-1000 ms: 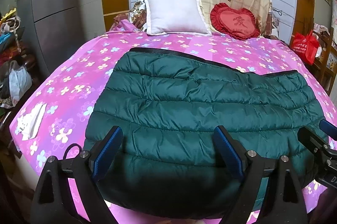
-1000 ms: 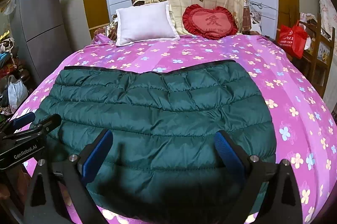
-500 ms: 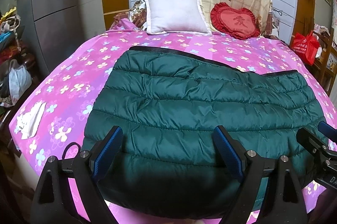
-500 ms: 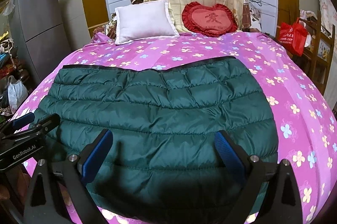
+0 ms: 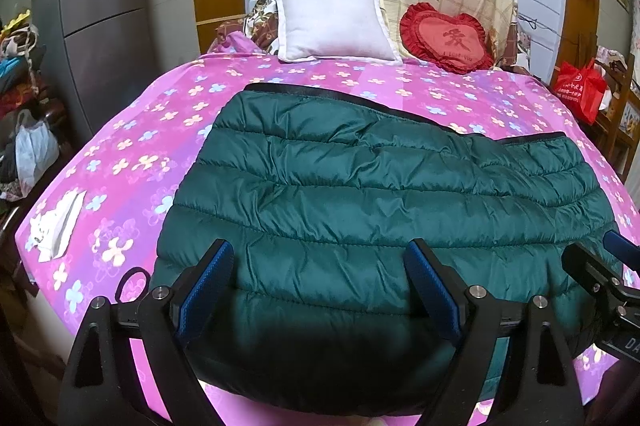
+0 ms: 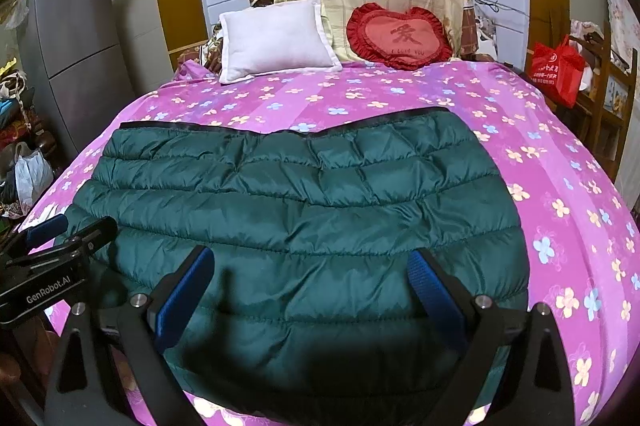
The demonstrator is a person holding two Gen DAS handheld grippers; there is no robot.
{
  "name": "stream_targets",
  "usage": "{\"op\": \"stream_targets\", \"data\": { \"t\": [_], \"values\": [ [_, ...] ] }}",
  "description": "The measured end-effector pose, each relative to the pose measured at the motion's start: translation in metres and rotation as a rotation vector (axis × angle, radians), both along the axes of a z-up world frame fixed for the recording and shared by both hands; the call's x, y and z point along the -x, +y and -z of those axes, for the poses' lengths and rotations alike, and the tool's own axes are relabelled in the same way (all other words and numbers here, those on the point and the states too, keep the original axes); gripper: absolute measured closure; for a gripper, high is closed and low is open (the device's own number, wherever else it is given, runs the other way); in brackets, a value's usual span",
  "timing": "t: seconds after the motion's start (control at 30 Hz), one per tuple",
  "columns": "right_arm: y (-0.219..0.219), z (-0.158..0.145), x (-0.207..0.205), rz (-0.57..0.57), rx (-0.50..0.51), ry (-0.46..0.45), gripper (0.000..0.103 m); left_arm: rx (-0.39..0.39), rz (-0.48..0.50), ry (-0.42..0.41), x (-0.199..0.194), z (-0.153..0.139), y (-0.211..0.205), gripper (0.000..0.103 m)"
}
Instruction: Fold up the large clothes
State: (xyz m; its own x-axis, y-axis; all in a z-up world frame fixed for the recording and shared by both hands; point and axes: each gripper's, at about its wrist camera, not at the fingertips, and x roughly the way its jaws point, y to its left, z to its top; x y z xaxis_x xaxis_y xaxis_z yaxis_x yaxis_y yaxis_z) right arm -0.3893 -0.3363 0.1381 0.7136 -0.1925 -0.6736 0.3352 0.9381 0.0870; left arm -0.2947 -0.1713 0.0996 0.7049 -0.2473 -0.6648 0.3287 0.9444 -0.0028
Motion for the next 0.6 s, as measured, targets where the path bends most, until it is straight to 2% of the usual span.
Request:
{"op": "stream_targets", "data": {
  "t": [0.6],
  "values": [
    [-0.0011, 0.0011, 0.0006, 0.0, -0.007, 0.001, 0.004, -0.016, 0.008, -0.008, 0.0042, 0.0007, -0.0064, 0.032]
  ]
}}
